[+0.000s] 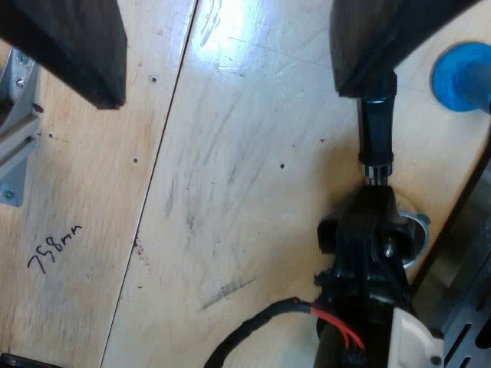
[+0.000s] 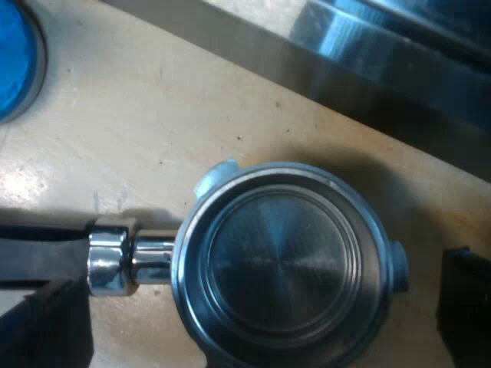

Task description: Put the handle in the coffee machine

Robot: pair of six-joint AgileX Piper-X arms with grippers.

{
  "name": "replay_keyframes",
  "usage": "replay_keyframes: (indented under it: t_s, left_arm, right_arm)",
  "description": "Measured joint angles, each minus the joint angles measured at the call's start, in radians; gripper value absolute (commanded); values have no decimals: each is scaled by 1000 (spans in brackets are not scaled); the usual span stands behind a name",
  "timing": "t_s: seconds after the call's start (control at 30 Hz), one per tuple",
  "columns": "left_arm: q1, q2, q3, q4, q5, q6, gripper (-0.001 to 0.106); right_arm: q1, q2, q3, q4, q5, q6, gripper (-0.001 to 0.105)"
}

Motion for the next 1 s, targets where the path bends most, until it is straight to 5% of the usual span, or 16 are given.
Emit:
replay_keyframes:
  t_s: [0.6, 0.7, 0.8, 0.87, 1.0]
  left_arm:
    - [0, 0, 0, 0, 0, 0, 59]
    - [0, 0, 0, 0, 0, 0, 59]
    - [0, 0, 0, 0, 0, 0, 59]
    - [0, 0, 0, 0, 0, 0, 59]
    - [0, 0, 0, 0, 0, 0, 59]
  right_arm:
    - [0, 56, 0, -28, -1, -45, 87]
    - [0, 56, 0, -28, -1, -47, 67]
    - [-3, 56, 0, -39, -2, -49, 36]
    - [-3, 56, 0, -39, -2, -49, 7]
    - [-3, 56, 0, -39, -2, -49, 0]
